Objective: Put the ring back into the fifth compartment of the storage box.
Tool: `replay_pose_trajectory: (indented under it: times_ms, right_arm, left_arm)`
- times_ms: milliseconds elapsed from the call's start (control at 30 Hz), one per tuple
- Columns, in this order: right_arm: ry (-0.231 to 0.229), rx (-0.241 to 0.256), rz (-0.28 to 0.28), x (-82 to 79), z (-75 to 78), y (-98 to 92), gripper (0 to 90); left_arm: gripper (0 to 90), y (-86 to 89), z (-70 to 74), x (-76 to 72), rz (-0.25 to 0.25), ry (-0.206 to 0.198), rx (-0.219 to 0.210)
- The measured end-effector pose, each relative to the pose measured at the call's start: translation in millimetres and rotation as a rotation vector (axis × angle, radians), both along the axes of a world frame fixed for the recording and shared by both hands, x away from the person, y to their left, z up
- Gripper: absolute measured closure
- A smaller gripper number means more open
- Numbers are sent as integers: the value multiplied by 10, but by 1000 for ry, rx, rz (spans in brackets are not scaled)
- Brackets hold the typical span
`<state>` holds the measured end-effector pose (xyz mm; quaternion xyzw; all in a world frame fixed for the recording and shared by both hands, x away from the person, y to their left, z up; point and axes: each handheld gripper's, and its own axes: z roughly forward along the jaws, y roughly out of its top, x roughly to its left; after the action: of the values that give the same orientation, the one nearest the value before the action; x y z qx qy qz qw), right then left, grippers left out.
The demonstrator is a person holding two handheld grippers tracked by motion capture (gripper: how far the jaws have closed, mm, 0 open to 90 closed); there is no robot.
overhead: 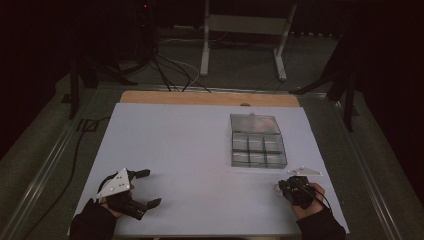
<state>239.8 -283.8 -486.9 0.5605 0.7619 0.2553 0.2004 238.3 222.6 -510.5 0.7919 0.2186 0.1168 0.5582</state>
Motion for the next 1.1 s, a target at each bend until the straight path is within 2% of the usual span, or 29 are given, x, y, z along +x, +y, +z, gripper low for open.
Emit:
replay_pose_trajectory:
  times_ms: [200,1100]
  right_arm:
    - [-2,20,19,-18,39,39,875]
    - [-33,35,76,8,191,244,875]
  left_arm:
    - [7,-3,-3,4,0,1,3]
    - [6,-3,-6,6,3,4,3]
